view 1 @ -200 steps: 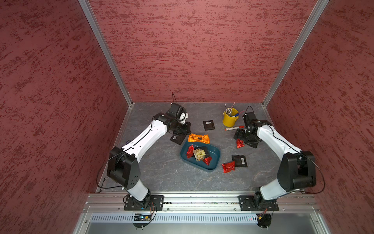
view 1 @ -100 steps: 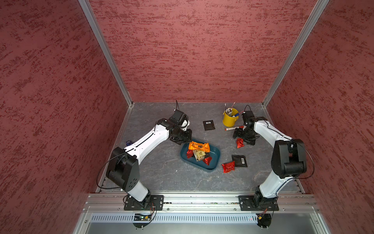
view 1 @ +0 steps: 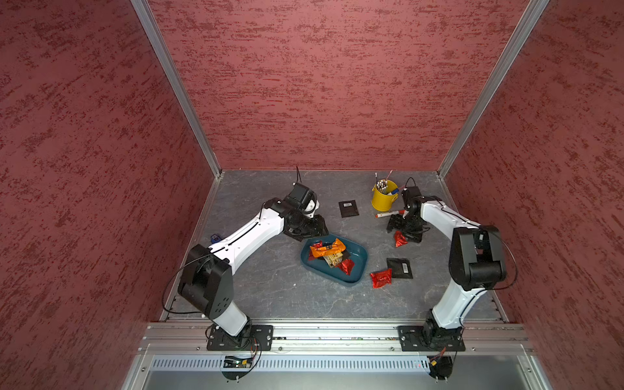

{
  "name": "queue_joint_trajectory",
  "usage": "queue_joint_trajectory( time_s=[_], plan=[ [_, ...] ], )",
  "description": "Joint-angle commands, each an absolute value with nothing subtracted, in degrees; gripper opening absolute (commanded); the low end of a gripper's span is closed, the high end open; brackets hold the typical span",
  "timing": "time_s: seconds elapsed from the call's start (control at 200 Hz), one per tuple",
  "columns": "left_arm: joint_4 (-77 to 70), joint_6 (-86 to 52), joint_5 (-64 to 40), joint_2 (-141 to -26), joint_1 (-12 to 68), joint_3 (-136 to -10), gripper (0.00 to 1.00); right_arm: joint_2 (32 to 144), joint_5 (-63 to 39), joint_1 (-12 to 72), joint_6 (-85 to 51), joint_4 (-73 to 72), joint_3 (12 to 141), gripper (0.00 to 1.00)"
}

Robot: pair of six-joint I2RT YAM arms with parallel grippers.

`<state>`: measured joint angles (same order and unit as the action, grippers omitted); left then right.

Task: Put the tea bags into the storage box
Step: Pick up the tea bag from the center of the board.

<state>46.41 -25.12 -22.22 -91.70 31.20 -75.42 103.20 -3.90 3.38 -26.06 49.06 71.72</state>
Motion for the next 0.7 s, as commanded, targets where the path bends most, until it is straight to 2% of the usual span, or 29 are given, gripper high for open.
queue_joint_trajectory(
  time_s=[0.0,0.311,0.561,0.696],
  plan=[
    [45.64,-24.98,-22.14,-91.04,31.55,-75.80,0.58,104.27,-4.30,2.72,-25.58,47.81,70.97,0.87],
    [46.60,-22.56,-20.13,-89.32,30.85,-77.62,0.71,105.16,-5.19,2.64,-25.84,46.76,70.01,0.83],
    [46.32,-22.06,-20.83,-87.09,28.02,-76.16,0.76,105.78,-5.36,2.62,-25.84,46.14,69.30,0.79],
    [46.58,-21.73,-21.36,-86.01,25.90,-75.02,0.77,105.61,-5.28,2.59,-25.76,45.95,69.16,0.63]
  ],
)
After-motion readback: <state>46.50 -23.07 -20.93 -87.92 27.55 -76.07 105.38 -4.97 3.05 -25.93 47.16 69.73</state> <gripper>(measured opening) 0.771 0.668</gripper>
